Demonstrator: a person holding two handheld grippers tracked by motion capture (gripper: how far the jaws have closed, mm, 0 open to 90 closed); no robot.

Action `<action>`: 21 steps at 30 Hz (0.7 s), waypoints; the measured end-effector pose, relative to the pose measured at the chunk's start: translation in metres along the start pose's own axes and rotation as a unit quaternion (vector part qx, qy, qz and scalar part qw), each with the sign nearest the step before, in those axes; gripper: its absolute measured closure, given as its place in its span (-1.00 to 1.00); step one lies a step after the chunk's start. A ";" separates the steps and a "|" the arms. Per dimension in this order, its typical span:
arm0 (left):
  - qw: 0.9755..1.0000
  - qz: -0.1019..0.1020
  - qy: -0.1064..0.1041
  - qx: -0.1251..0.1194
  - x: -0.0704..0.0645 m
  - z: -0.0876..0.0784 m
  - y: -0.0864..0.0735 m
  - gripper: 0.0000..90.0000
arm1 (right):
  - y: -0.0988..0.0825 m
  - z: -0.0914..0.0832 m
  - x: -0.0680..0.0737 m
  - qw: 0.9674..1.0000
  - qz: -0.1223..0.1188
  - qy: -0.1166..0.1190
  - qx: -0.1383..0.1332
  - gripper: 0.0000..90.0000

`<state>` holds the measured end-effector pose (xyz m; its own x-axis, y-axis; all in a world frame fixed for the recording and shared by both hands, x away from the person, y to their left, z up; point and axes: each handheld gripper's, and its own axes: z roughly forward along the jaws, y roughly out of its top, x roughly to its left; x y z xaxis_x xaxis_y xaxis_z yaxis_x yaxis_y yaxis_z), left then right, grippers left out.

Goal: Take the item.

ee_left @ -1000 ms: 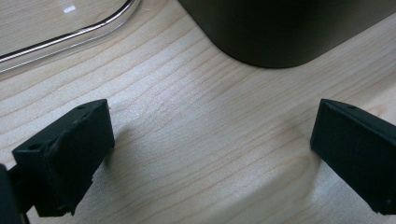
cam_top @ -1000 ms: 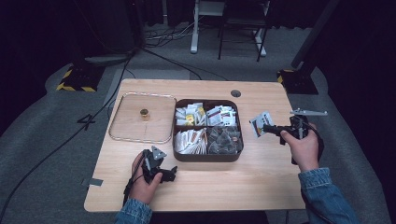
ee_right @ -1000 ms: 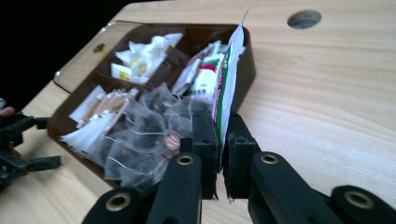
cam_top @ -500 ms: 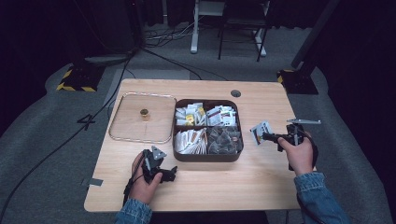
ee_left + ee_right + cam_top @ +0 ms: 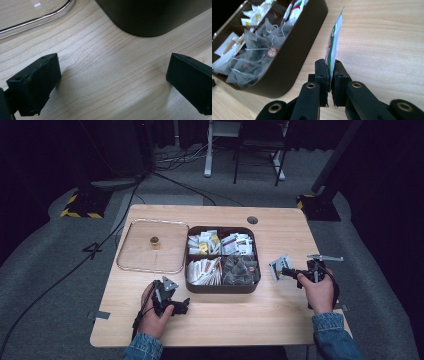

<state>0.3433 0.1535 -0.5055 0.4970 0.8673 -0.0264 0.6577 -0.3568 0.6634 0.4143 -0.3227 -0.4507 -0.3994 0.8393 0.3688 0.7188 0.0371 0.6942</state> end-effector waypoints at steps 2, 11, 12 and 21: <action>1.000 0.000 0.000 0.000 0.000 0.000 0.000 -1.00 | -0.002 0.001 0.000 1.000 0.001 0.001 0.009 0.90; 1.000 0.000 0.000 0.000 0.000 0.000 0.000 -1.00 | -0.006 0.006 -0.005 1.000 0.014 0.000 0.026 0.89; 1.000 0.000 0.000 0.000 0.000 0.000 0.000 -1.00 | -0.007 0.007 -0.007 0.999 0.014 -0.003 0.032 0.89; 1.000 0.000 0.000 0.000 0.000 0.000 0.000 -1.00 | -0.009 0.011 -0.010 0.999 0.019 -0.016 0.023 0.47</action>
<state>0.3433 0.1535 -0.5055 0.4974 0.8671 -0.0259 0.6571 -0.3571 0.6638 0.4184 -0.3259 -0.4673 -0.3545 0.8571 0.3737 0.7585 0.0298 0.6510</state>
